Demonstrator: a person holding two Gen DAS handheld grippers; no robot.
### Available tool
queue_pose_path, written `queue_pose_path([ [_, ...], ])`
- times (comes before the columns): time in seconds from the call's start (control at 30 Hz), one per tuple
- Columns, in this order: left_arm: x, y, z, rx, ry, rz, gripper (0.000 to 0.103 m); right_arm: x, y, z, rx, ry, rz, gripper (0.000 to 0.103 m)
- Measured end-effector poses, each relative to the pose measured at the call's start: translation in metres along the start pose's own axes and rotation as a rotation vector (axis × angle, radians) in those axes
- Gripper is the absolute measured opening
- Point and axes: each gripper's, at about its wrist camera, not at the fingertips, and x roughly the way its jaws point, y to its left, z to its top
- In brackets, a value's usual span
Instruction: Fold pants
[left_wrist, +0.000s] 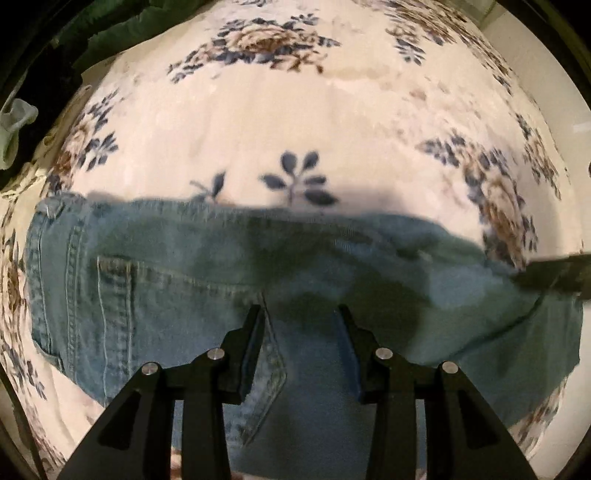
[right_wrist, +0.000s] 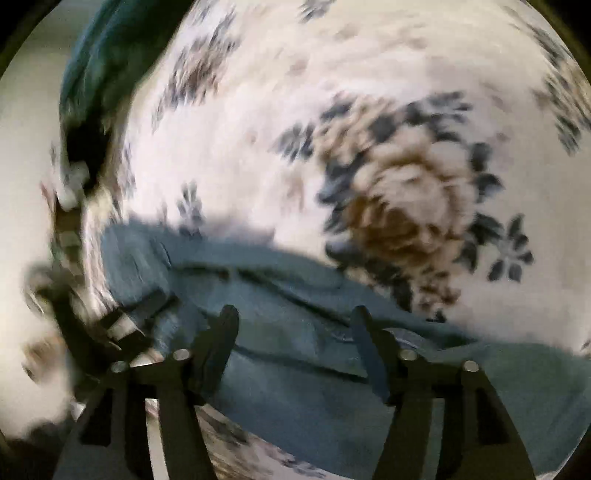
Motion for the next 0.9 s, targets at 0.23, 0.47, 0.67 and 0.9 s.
queue_pose_path([
  [0.23, 0.051, 0.003, 0.034, -0.063, 0.079, -0.015, 0.037, 0.014, -0.001, -0.01, -0.084, 0.058, -0.239, 0.064],
  [0.47, 0.04, 0.012, 0.037, -0.115, 0.081, -0.044, 0.037, 0.033, -0.044, -0.027, 0.053, 0.092, -0.263, 0.033],
  [0.67, 0.03, 0.027, 0.043, -0.113, 0.049, -0.017, 0.037, -0.003, -0.089, -0.05, 0.269, -0.069, -0.113, 0.017],
  [0.9, 0.011, 0.031, 0.046, -0.105, 0.024, -0.011, 0.037, -0.001, -0.162, -0.062, 0.57, -0.086, 0.215, 0.021],
])
